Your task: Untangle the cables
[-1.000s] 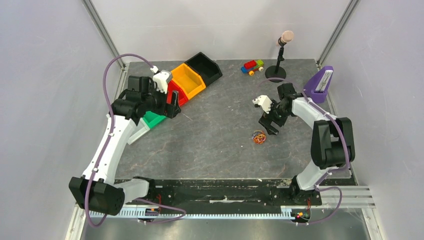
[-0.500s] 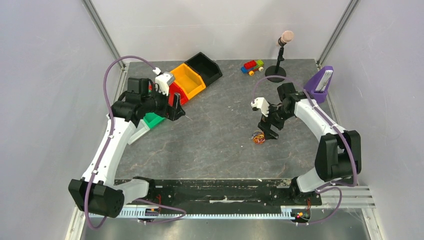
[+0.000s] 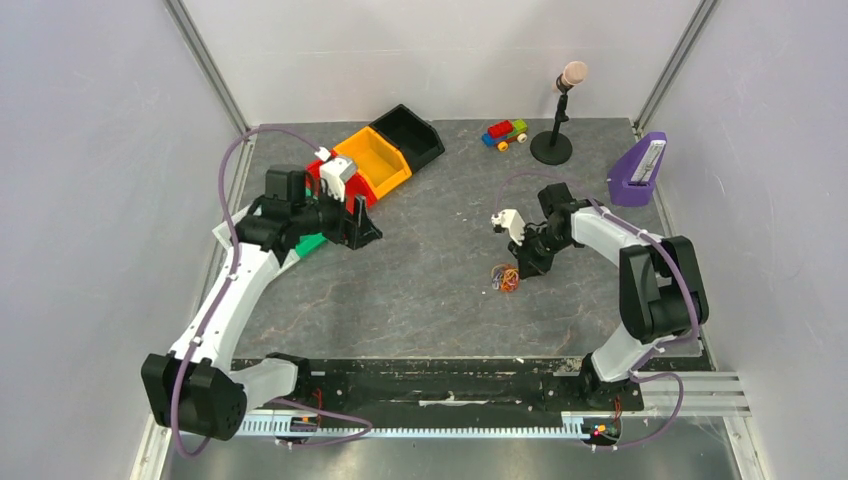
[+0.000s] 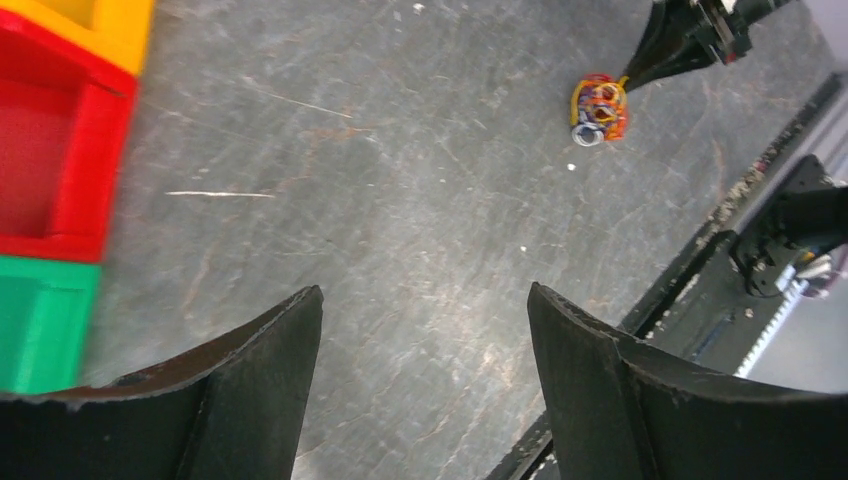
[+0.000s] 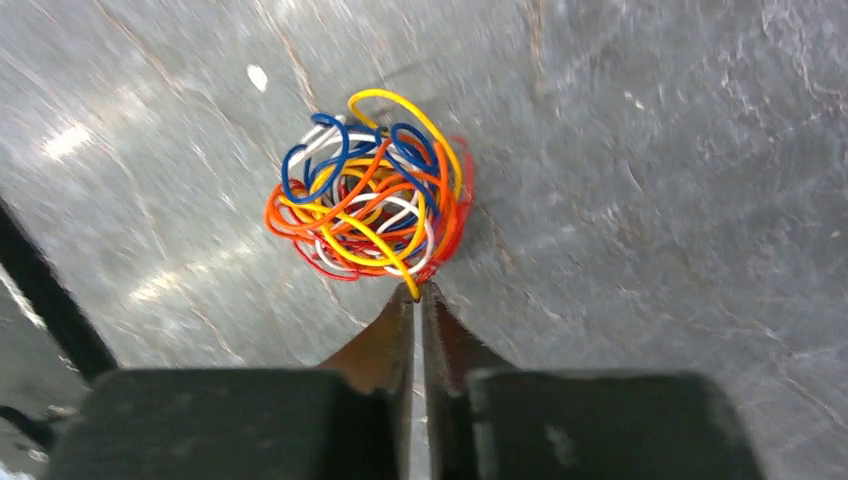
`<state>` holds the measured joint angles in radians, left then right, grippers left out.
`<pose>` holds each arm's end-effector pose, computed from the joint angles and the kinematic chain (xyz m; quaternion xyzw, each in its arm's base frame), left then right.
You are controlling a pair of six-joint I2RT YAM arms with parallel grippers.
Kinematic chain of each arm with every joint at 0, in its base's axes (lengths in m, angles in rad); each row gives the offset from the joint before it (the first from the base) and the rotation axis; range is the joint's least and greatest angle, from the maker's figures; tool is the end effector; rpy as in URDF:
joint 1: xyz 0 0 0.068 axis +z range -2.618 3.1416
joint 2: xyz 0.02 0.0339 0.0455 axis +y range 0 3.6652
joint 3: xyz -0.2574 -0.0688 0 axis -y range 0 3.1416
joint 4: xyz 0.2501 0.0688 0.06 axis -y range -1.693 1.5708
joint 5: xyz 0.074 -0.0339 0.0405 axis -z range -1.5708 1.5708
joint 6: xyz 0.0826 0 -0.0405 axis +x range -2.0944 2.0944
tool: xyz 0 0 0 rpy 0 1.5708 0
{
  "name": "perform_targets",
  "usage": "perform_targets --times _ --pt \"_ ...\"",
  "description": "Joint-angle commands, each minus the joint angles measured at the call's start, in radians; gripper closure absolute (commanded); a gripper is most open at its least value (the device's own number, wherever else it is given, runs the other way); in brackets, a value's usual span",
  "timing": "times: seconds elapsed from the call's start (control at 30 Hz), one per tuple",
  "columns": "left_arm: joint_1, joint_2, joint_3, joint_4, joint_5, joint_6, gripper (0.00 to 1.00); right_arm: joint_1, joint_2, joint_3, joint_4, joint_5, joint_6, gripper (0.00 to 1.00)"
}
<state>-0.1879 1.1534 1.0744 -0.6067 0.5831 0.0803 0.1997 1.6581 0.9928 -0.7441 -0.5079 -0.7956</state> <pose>0.2669 -0.0970 0.2984 0.2377 0.8413 -0.2814 0.3956 0.2858 0.0988 0.1185 -0.4783 0.8381 0.2165 0.1481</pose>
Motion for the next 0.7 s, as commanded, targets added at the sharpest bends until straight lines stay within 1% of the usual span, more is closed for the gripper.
perform_targets --times 0.0,0.1,0.2,0.3,0.43,0.6,0.63,0.67 --pt "-0.064 -0.021 -0.101 0.182 0.084 -0.137 0.20 0.026 -0.079 0.043 0.066 -0.196 0.075 1.00" --pt "-0.156 0.008 -0.161 0.326 0.083 -0.184 0.21 0.068 -0.143 0.055 0.099 -0.284 0.112 1.00" --pt "-0.265 0.096 -0.169 0.408 0.062 -0.212 0.20 0.131 -0.196 0.056 0.154 -0.300 0.171 1.00" --pt "-0.343 0.176 -0.175 0.515 0.051 -0.252 0.18 0.178 -0.222 0.055 0.187 -0.319 0.217 1.00" --pt "-0.378 0.268 -0.166 0.664 0.106 -0.349 0.18 0.226 -0.254 0.059 0.229 -0.344 0.272 1.00" --pt "-0.420 0.338 -0.148 0.693 0.142 -0.364 0.18 0.256 -0.295 0.040 0.339 -0.329 0.362 1.00" --pt "-0.424 0.347 -0.152 0.696 0.143 -0.372 0.21 0.256 -0.303 0.033 0.356 -0.331 0.378 1.00" --pt "-0.424 0.364 -0.158 0.704 0.144 -0.387 0.27 0.257 -0.310 0.026 0.378 -0.335 0.393 1.00"
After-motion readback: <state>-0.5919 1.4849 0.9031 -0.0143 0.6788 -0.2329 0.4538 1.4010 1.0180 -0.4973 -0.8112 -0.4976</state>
